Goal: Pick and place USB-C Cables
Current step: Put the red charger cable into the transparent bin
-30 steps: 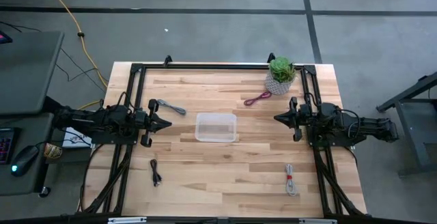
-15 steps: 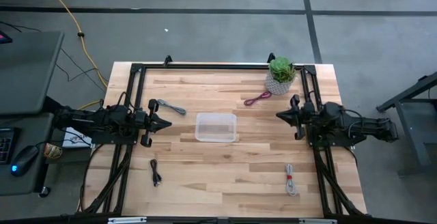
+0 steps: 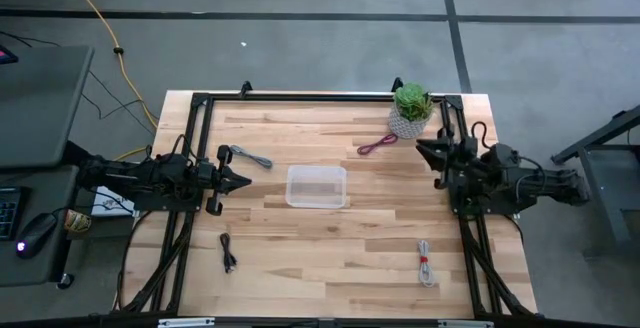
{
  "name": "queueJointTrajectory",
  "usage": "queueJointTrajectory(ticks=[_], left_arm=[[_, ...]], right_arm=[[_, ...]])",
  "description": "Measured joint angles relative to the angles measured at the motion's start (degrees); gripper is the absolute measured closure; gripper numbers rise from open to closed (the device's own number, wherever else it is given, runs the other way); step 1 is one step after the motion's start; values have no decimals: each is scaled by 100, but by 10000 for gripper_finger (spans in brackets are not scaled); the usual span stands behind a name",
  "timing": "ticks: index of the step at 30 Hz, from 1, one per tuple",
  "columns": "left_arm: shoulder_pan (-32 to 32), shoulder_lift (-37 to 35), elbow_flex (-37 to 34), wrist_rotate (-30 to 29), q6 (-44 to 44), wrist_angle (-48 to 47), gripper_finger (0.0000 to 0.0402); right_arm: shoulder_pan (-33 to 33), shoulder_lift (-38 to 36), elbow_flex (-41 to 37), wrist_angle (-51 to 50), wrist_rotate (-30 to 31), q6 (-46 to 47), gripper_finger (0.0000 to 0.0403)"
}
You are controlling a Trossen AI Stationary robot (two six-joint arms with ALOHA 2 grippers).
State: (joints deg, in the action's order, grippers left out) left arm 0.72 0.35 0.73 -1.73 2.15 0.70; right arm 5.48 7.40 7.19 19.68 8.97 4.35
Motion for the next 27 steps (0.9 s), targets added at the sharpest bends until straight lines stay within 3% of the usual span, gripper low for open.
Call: queueJointTrajectory(ticks=[5,9,18,22,27], left_arm=[[0,0,-1,0,1,-1,401],[-1,-1,-1,1,0,-1,401],[0,-1,-1,1,1,-1,401],[1,-1,0,1,1,0,401],[1,-1,0,1,-1,-1,401]], right_arm=[[0,989,866,-796,680,58,250],[0,1774,1536,-1884,918,-34,221],[377,3761,2923,-4213,1046,-267,214],[764,4724,3850,-5530,548,97,214],[1074,5912,4733,-6366,244,-261,214]])
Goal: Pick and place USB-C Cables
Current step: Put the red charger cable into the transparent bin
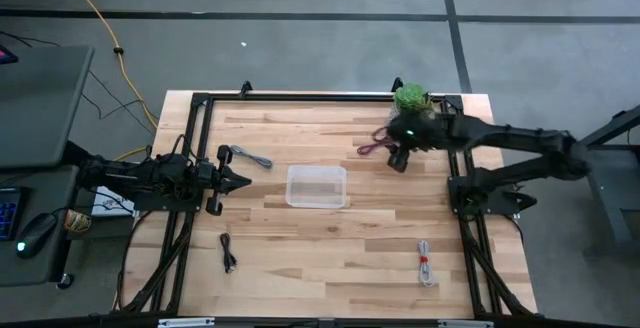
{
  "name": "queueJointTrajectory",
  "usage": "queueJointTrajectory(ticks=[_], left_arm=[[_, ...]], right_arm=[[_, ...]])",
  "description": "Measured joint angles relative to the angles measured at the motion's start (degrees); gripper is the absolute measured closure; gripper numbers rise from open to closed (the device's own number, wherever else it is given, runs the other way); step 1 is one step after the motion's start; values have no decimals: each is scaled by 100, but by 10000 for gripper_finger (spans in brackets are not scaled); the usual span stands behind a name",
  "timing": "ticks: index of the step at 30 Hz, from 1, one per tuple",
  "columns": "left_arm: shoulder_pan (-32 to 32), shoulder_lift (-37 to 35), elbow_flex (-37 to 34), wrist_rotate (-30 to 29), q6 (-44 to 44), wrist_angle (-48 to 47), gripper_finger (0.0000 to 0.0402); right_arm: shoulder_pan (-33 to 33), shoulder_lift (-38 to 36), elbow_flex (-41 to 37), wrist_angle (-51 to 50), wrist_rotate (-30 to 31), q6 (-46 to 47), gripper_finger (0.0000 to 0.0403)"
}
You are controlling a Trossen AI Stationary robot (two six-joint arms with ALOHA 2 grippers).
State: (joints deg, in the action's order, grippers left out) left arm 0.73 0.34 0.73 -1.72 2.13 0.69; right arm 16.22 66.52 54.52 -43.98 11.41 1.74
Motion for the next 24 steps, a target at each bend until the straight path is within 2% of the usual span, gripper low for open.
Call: queueJointTrajectory(ticks=[6,13,18,24], left_arm=[[0,1,-1,0,1,0,401],[-2,2,0,0,0,0,401],[0,0,-2,0,0,1,401],[0,0,-2,0,2,0,401]], right_arm=[[343,1369,639,-454,-408,-859,214],[739,2683,767,-479,-635,-1813,214],[897,3334,767,-113,-640,-2359,214],[969,3710,767,380,-410,-2938,214]])
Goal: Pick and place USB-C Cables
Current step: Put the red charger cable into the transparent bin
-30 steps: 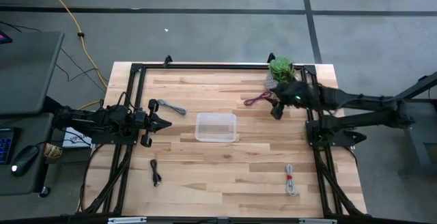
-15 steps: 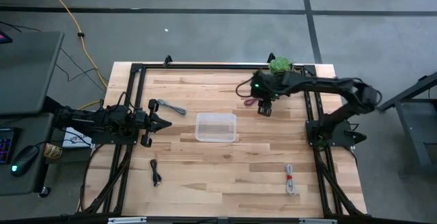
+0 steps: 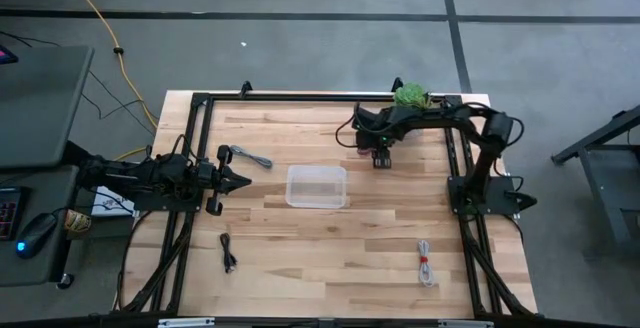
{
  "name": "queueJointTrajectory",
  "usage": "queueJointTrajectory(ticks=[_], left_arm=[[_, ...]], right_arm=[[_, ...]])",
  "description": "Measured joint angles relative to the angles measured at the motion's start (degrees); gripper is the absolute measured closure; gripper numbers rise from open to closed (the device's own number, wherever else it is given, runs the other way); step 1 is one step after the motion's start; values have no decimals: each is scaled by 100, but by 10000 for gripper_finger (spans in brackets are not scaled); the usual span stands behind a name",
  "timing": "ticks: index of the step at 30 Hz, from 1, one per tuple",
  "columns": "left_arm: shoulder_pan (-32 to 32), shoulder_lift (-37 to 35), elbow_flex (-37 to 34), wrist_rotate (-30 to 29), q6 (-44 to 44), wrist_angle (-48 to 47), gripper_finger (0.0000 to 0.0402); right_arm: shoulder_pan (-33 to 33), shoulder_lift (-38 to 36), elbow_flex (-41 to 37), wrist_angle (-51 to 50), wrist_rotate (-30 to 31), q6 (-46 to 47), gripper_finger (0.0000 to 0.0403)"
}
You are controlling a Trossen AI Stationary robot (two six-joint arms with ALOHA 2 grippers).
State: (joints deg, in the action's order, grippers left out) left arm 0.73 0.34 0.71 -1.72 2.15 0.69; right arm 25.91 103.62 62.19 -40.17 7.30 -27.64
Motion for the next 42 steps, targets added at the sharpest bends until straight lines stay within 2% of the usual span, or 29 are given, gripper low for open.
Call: queueJointTrajectory(ticks=[6,15,20,29,42], left_arm=[[-1,1,1,0,-1,1,401],[-1,0,0,0,0,0,401],[0,0,1,0,-1,1,401],[0,0,2,0,0,0,401],[0,0,1,0,0,1,401]], right_arm=[[53,154,14,85,189,-329,214],[353,279,20,110,-205,-349,221],[404,289,10,100,-363,-408,264],[404,301,4,81,-447,-434,386],[402,115,-18,-9,-310,-399,397]])
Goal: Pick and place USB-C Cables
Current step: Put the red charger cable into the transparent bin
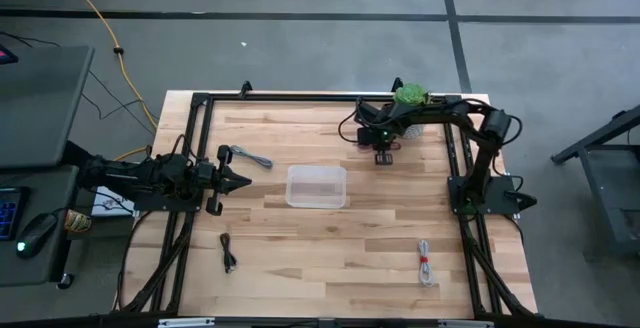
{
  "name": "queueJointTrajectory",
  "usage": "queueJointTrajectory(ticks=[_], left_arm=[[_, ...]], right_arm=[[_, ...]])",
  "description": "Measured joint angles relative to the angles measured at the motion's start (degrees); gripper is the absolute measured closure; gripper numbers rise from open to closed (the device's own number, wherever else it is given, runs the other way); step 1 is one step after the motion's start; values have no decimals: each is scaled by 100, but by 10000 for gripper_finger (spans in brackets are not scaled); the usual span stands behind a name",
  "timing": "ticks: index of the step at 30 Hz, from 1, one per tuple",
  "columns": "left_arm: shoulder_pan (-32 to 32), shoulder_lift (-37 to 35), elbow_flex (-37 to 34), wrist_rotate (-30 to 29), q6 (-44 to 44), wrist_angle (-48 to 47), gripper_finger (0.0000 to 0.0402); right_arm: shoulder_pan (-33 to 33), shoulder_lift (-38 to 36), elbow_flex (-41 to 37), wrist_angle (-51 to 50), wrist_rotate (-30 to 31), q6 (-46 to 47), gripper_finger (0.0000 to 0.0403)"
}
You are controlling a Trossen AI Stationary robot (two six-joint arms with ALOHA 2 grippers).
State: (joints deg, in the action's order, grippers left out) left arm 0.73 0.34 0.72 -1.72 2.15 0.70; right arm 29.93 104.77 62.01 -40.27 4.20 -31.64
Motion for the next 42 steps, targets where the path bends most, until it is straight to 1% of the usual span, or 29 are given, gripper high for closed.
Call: queueJointTrajectory(ticks=[4,7,11,16,26,29,34,37,39,42], left_arm=[[0,0,1,0,-2,-1,401],[0,2,0,0,-2,-1,401],[0,0,-1,0,0,1,401],[-1,0,0,0,-1,-1,401],[0,0,0,0,0,-1,401],[0,0,-1,0,-2,-1,401],[-1,0,-1,0,0,1,401],[0,0,1,-2,0,1,401],[0,0,-1,0,0,1,401],[-1,0,1,0,0,0,401]], right_arm=[[-47,-425,-13,-292,-181,233,400],[-147,-752,-9,-580,-530,485,401],[-370,-1204,-9,-665,-1029,761,401],[-756,-1748,-291,-348,-1524,1042,402],[-1413,-2600,-1140,571,-1783,1697,402],[-1578,-2657,-1197,961,-1787,2046,402],[-1954,-2664,-1078,2182,-1711,2514,402],[-2179,-2661,-847,2666,-1280,2563,402],[-2309,-2572,-630,2777,-1006,2583,402],[-2465,-2255,-233,2769,-825,2841,402]])
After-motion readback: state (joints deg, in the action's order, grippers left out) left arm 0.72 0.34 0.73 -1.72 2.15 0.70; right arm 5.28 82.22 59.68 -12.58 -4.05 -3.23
